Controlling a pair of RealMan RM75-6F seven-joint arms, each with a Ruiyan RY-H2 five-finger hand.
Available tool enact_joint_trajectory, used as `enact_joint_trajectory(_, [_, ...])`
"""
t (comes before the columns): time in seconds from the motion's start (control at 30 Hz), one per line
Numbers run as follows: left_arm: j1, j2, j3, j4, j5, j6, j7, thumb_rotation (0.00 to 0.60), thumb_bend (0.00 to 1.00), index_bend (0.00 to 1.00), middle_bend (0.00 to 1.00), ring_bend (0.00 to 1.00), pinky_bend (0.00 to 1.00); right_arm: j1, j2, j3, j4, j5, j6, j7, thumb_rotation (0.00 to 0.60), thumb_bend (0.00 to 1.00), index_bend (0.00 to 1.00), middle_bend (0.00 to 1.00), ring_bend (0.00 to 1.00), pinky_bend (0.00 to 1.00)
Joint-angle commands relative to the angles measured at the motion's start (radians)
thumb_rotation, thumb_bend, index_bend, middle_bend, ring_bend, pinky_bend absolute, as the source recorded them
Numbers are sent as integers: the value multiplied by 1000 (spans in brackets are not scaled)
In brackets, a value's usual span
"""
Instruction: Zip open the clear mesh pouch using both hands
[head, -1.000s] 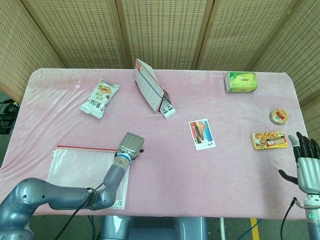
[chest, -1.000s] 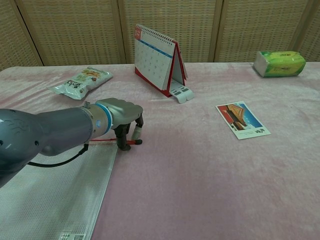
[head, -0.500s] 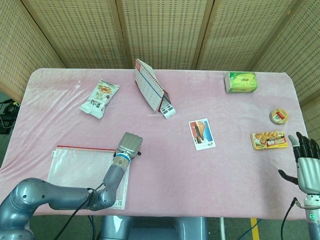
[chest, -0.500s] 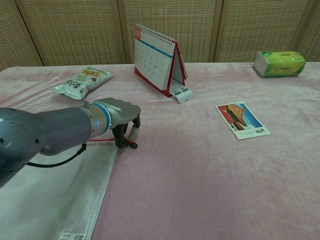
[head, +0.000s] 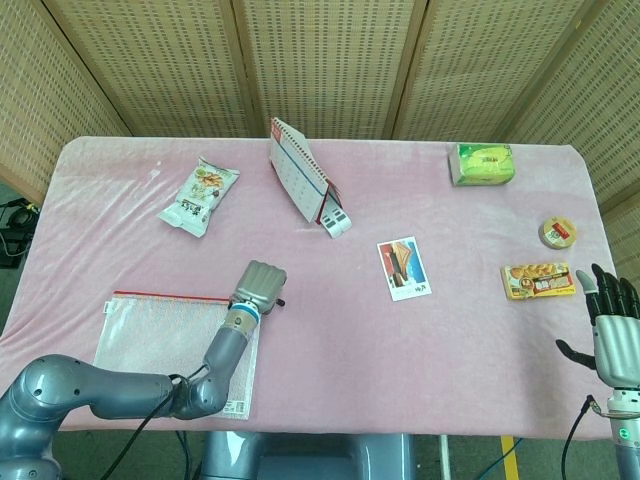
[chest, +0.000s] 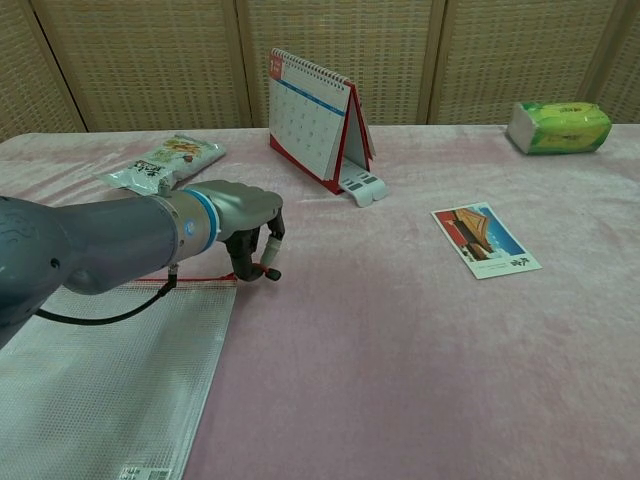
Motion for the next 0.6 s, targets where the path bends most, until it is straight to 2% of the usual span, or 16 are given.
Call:
enact_joint_trajectory(0.03, [21,45,-27,-49,67,7,-63,600,717,842,974,952,1000,1,0,-1,-1,0,-4,3,600,0,64,0,0,0])
enact_joint_trajectory(0.1, [38,74,-41,-83,111,9,-109,600,754,848,974,952,1000,3,0,-3,-3,1,-11,11,600,0,64,0,0,0])
enact_joint_trajectory(0.17, [71,140,-77,-159,200,11,-206,600,776,853,974,952,1000,16,2,-6,-20,2,-43,45,600,0,64,0,0,0])
enact_joint_trajectory(0.23, [94,186,-81,-197,262,-5,-264,600,793,860,974,952,1000,35,9,-4,-33,-2,-74,62,600,0,65,0,0,0])
enact_joint_trajectory(0.33, [108,218,-90,-223,300,-25,-319,600,832,873,974,952,1000,65,24,0,-55,-4,-121,79,600,0,70,0,0,0])
enact_joint_trajectory(0.5, [129,269,-110,-265,361,-54,-417,600,883,878,974,952,1000,178,93,14,-153,2,-318,164,600,0,75,0,0,0])
enact_joint_trajectory(0.57, [130,274,-117,-266,389,-51,-440,600,885,878,974,952,1000,243,123,28,-199,20,-438,263,600,0,79,18,1,0])
enact_joint_trajectory(0.6, [129,273,-119,-265,399,-49,-447,600,885,878,974,952,1000,269,136,35,-216,31,-488,308,600,0,83,60,26,0])
